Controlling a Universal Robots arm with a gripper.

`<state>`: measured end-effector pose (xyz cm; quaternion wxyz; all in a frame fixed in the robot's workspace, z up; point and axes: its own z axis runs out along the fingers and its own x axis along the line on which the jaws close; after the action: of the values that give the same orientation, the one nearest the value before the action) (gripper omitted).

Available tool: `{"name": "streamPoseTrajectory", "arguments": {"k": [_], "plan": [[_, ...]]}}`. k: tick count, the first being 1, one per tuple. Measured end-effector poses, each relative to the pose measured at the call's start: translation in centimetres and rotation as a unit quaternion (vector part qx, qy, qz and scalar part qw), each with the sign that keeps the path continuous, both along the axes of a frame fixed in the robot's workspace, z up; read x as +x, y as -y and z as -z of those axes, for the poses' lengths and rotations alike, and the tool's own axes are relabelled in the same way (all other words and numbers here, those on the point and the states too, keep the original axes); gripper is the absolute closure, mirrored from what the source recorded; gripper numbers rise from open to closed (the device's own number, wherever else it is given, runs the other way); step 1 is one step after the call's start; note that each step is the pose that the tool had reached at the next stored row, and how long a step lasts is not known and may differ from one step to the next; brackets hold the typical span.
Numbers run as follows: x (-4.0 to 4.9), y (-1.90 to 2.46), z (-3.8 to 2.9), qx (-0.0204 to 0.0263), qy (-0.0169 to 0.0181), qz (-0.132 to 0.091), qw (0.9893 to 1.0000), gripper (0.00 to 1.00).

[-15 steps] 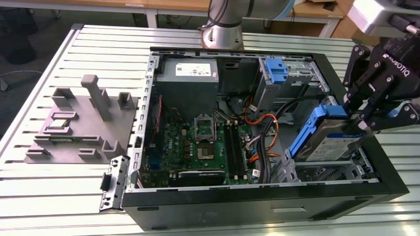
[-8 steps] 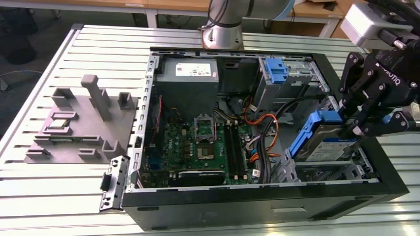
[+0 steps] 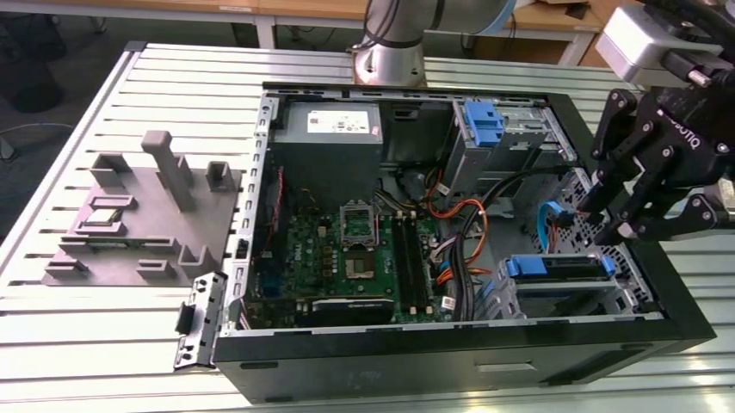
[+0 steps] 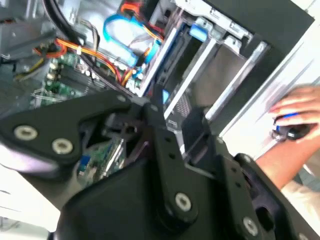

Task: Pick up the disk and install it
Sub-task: 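Insert the disk into the insertion slot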

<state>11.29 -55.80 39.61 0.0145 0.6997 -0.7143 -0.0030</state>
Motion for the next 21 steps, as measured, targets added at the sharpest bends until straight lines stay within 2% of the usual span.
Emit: {"name": "streamPoseTrajectory", "arguments": {"k": [6,10,11,21], "plan": [[-0.24,-0.01,0.24,0.0003,0.0011,0.0,1.0,0.58],[-0.55,-0.22,0.95,0.0002,0.003,0.0,1.0,0.58],[-0.63,-0.46,1.44,0.0003,0.0038,0.0,1.0,0.58],[-0.64,-0.49,1.39,0.0002,0.0038,0.0,1.0,0.58]]}}
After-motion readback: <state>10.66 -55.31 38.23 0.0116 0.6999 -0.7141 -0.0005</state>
